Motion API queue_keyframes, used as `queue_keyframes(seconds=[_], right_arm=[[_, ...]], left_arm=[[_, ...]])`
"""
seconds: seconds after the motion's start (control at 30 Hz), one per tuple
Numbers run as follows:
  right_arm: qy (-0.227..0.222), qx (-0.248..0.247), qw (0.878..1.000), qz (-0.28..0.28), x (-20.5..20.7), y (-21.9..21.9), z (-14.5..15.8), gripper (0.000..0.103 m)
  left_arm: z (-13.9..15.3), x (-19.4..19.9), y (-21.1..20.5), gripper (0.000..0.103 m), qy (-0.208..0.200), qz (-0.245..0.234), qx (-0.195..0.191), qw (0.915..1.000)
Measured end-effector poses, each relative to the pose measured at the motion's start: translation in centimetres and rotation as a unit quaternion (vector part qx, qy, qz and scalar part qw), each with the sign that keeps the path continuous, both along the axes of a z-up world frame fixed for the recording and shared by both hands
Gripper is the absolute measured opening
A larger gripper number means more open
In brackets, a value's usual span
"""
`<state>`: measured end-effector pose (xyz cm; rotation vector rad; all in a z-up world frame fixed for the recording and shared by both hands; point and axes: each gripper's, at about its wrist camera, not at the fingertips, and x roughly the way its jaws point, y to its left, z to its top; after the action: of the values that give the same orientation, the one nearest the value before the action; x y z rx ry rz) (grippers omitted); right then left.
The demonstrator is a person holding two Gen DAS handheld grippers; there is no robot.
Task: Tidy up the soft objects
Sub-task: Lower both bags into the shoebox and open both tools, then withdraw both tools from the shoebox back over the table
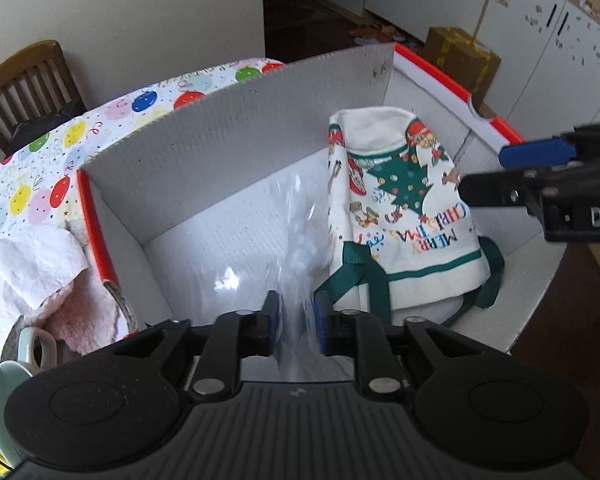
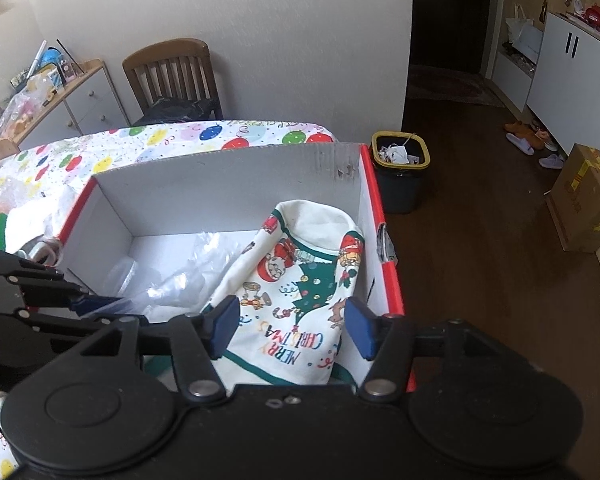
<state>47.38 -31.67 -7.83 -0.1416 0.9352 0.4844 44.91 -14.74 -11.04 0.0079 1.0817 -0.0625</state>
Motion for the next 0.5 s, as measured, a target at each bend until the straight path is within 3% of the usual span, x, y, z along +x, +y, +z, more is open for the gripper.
queue_keyframes(seconds=[0.07,0.1,0.17,0.4,0.5], right_arm=[[-0.002,0.003,1.0,0.0,-0.3,0.0,0.2,0.061],[-0.003,0.005,1.0,0.001,-0.5,0.0,0.4,0.062],[-0.005,0.006,1.0,0.001,-0.8,0.0,0.7,0.063],[-0.021,0.026,0.999,0.0,-2.7,-0.3,2.7,0.069],[-0.029,0.033,0.999,0.001,-3.9,-0.3,3.7,0.073]], left_arm=[[0.3,-0.2,0.3,0.044,-0.005,0.007,-0.01,0.9999],[0.5,-0.4,0.4,0.045,-0.01,0.008,-0.014,0.9998],[1.1,-0.8,0.4,0.058,-0.022,0.007,-0.016,0.9996],[3.7,-3.3,1.0,0.059,-0.065,0.008,-0.027,0.9975],[5.0,-4.7,1.4,0.067,-0.084,0.008,-0.028,0.9961]])
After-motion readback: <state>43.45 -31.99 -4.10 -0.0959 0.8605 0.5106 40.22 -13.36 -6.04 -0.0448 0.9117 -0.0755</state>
